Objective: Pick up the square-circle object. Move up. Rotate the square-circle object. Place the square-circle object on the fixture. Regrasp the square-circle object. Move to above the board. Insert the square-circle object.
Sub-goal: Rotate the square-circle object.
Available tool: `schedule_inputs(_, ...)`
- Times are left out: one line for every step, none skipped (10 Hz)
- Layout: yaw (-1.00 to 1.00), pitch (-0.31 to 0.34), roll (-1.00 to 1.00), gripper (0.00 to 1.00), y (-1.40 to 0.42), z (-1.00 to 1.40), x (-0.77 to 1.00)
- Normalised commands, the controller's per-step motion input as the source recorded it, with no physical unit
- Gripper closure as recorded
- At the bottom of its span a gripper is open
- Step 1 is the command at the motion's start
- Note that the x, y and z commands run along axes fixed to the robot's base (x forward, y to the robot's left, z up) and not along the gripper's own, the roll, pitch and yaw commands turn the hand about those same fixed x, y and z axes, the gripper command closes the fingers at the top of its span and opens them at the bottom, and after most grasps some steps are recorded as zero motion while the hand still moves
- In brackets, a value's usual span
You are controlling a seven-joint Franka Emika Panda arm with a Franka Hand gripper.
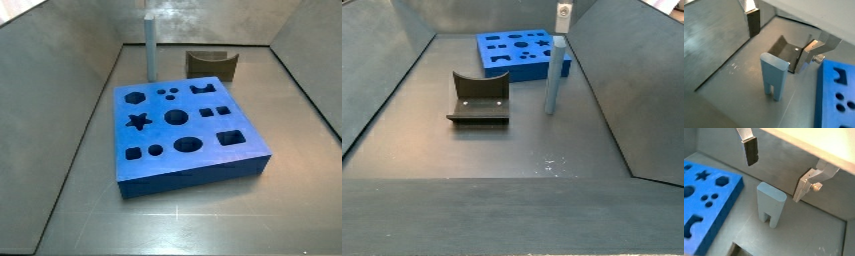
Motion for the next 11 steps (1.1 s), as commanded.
schedule_inputs(1.00, 0.010, -0.01, 0.00, 0.00, -0.01, 0.01)
schedule_inputs(1.00, 0.010, -0.01, 0.00, 0.00, -0.01, 0.01)
schedule_inputs(1.00, 0.011, -0.01, 0.00, 0.00, -0.01, 0.01)
schedule_inputs(1.00, 0.011, -0.02, 0.00, 0.00, -0.01, 0.01)
schedule_inputs(1.00, 0.012, -0.02, 0.00, 0.00, -0.01, 0.01)
schedule_inputs(1.00, 0.012, -0.02, 0.00, 0.00, -0.01, 0.01)
schedule_inputs(1.00, 0.013, -0.02, 0.00, 0.00, -0.01, 0.01)
schedule_inputs(1.00, 0.013, -0.02, 0.00, 0.00, -0.01, 0.01)
schedule_inputs(1.00, 0.014, -0.02, 0.00, 0.00, -0.01, 0.01)
schedule_inputs(1.00, 0.015, -0.02, 0.00, 0.00, -0.01, 0.01)
schedule_inputs(1.00, 0.016, -0.02, 0.00, 0.00, -0.01, 0.01)
